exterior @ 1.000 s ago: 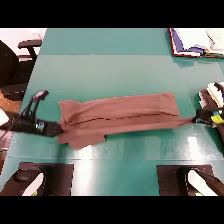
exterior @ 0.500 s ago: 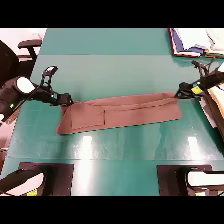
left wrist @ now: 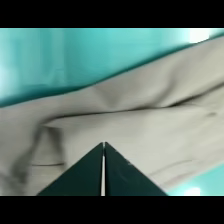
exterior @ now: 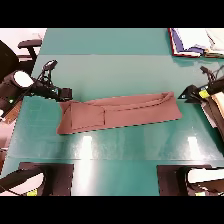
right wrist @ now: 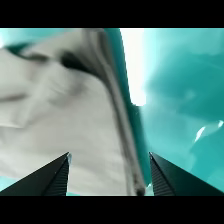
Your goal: Fold the shirts.
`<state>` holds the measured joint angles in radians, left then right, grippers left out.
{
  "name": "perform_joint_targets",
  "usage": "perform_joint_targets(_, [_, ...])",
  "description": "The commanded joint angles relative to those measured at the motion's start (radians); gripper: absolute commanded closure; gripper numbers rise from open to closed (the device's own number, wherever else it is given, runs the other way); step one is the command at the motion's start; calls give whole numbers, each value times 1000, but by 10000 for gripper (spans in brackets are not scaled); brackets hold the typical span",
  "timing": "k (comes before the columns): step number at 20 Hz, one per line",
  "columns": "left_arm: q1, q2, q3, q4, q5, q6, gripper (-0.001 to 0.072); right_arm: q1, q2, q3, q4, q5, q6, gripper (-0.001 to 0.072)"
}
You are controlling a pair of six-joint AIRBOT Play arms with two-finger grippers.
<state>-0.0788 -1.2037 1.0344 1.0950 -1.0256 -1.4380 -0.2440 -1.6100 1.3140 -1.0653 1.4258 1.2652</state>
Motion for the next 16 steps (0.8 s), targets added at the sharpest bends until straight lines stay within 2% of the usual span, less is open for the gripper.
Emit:
perform_joint_targets(1, [-43,-6,3,-103,9,26,676,-73,-33,-95,80,-10,-55,139])
perform_joint_targets(3, [-115,-22,3,-107,55,19,685,-57,-73,-116,140,-16,-80,142])
perform_joint_targets(4, [-155,-35,3,-111,96,-8,685,-36,-92,-119,177,-29,-84,174])
perform_joint_targets(6, [-240,-78,5,-123,173,-54,685,16,-118,-117,196,-37,-88,291])
perform_joint_targets(7, [-279,-106,12,-134,201,-55,686,37,-122,-117,202,-39,-112,367])
perform_joint_targets(9, [-341,-180,61,-135,228,-55,686,64,-105,-117,202,-41,-137,629])
perform_joint_targets(10, [-364,-221,101,-135,224,-55,686,64,-82,-117,208,-40,-152,695])
perform_joint_targets(14, [-444,-400,272,-142,209,-56,686,50,80,-67,215,2,-153,696])
perform_joint_targets(16, [-472,-471,332,-159,190,-56,686,62,155,6,282,37,-135,696])
